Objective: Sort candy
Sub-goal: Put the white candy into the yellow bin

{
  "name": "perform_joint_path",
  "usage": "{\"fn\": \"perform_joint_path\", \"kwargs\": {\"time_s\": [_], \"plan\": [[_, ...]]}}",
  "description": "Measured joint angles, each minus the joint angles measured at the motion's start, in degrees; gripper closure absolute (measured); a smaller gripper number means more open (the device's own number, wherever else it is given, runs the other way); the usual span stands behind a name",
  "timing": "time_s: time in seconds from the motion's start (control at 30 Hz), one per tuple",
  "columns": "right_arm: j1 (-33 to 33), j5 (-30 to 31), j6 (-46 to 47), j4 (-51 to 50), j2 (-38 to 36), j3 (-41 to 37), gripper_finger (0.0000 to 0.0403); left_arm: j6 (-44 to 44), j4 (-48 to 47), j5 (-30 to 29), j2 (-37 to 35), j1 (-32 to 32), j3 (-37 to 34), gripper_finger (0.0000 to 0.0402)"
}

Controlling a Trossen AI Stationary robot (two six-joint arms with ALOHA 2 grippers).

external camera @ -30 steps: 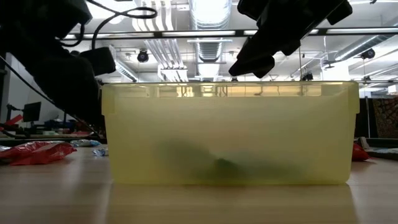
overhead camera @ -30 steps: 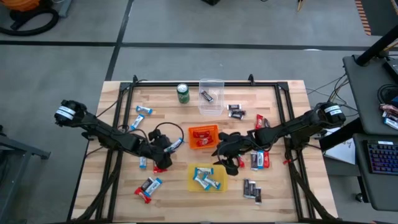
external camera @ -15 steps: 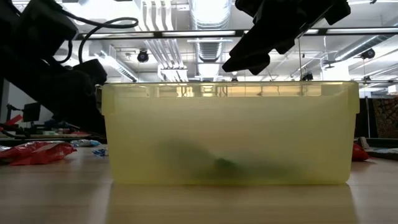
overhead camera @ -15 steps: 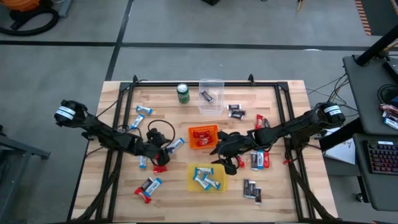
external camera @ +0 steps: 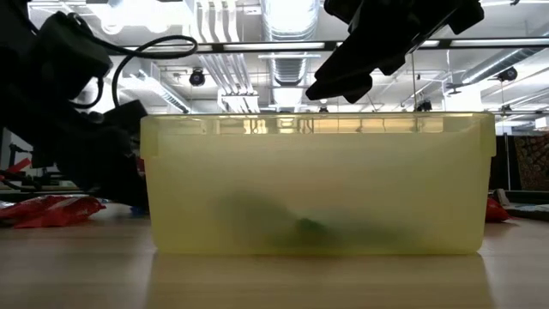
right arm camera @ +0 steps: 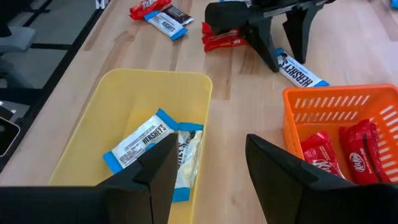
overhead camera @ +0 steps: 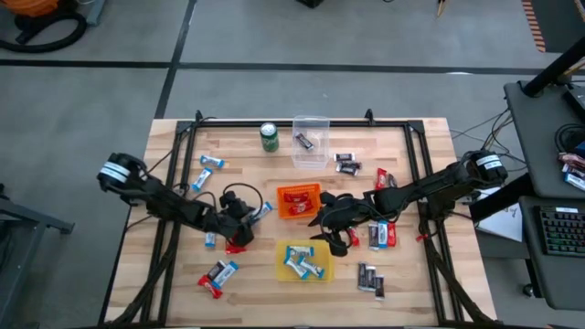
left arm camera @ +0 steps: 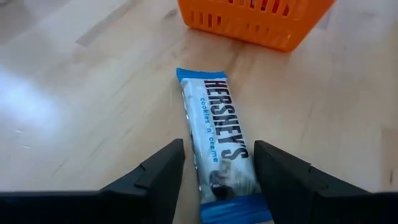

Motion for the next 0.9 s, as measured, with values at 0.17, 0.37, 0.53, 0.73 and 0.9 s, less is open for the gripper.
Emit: {"fn": "perform_joint_path", "kwargs": {"time_s": [0.17,0.37,0.53,0.73,0.9], "plan": [[0.0,0.1,0.0,0.3,0.0,0.0,0.0225,-0.3,0.0,-0.7,1.3,0.0,0.0,0.0259],[0.0,0.1,-0.3,1.7,0.1,0.0,0.0225,0.6,-1.7,0.8,-1.2,0.2,-0.2,0.0334],[0.0,0.1,-0.4,1.7,0.1,0.0,0.0225,2.6,-3.4,2.6,-5.1,0.2,-0.4,0.0345],[0.0,0.1,-0.4,1.7,0.1,0.0,0.0225,6.2,-4.7,4.2,-13.0,0.0,-0.5,0.0337],[0.0,0.1,-0.9,1.6,0.1,-0.1,0.0225,8.2,-4.7,6.7,-20.9,0.1,0.3,0.0338]]}}
